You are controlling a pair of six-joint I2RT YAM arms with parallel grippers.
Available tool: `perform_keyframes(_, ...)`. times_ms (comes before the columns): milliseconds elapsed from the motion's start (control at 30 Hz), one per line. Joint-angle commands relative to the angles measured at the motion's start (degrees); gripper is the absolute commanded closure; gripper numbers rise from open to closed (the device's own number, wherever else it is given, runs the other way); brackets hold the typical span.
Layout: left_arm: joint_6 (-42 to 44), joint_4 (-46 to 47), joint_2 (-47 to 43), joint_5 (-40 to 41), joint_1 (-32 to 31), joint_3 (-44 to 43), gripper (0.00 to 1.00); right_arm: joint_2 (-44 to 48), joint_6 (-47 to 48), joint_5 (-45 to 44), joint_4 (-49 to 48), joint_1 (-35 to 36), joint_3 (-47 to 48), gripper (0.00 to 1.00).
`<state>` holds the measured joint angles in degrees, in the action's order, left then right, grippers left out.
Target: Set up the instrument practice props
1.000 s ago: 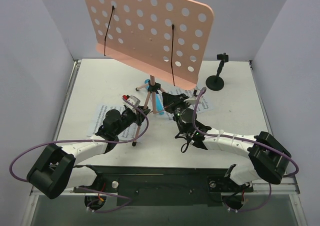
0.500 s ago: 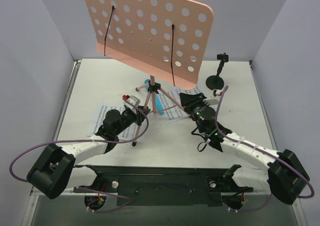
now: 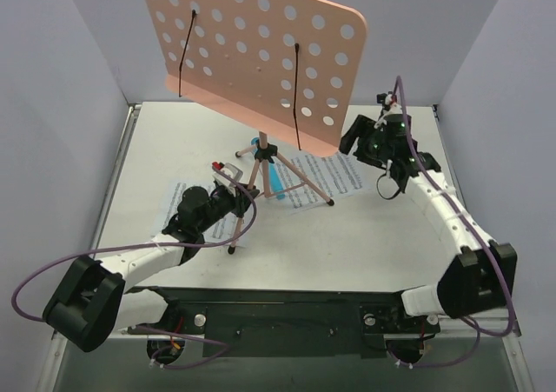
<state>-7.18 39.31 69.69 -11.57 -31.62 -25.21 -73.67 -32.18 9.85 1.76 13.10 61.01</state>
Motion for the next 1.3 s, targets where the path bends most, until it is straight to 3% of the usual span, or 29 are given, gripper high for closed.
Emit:
perform_keyframes(0,-1.0,-5.7,-2.1,-0.6,3.0,-1.0,1.00,-12.1,5.9,17.5,10.7,-0.6,10.7,0.30)
perform_keyframes(167,-0.7,-7.5,-3.2,-1.0,3.9,-0.8,1.00,-24.8,7.9,23.5,12.3,-0.1,22.9,0.30)
perform_keyframes(367,-0.6,-9.1,-3.8,-0.8,3.9,-1.2,1.00,-39.3,16.0,23.5,21.6,4.5,38.4,0.30)
perform_keyframes(667,-2.2,-12.1,-5.1,-0.2,3.8,-1.2,1.00,-55.3,19.6,23.3,24.7,10.4,52.5,0.30)
perform_keyframes(967,-3.5,-13.5,-7.7,0.5,3.8,0.0,1.00,-61.7,21.8,19.3,24.3,14.4,56.8,0.30)
perform_keyframes(1267,-3.6,-13.3,-8.6,0.4,3.8,0.3,1.00,-65.2,22.5,14.9,22.8,16.5,58.5,0.38)
